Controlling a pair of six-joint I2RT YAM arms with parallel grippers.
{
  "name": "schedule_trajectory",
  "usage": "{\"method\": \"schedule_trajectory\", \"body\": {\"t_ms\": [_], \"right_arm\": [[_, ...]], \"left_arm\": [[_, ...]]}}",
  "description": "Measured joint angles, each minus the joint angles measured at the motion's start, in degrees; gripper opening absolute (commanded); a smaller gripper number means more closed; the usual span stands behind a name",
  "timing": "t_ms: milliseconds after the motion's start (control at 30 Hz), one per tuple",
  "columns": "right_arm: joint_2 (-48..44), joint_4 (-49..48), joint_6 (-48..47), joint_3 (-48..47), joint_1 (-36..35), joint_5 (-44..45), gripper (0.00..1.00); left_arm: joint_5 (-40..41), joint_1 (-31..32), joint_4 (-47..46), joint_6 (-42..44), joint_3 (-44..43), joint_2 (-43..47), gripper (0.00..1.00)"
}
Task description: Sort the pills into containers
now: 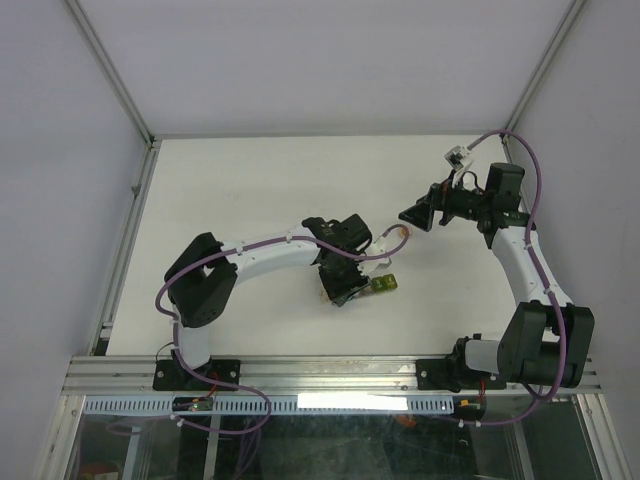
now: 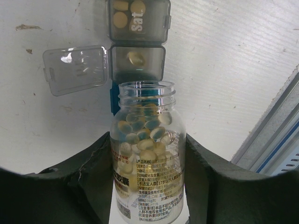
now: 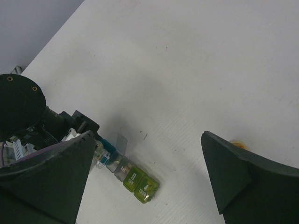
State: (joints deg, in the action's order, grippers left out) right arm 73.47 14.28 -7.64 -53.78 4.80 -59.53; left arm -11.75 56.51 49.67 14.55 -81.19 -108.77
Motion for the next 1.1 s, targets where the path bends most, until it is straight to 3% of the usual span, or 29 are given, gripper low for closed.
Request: {"method": "schedule_trajectory", "body": {"t_ms": [1100], "right_arm": [[0.33, 0.39, -0.44, -0.35, 0.0, 0.02, 1.0]], "left_arm": [[0.92, 0.02, -1.16, -0.22, 0.57, 0.07, 0.0]]}}
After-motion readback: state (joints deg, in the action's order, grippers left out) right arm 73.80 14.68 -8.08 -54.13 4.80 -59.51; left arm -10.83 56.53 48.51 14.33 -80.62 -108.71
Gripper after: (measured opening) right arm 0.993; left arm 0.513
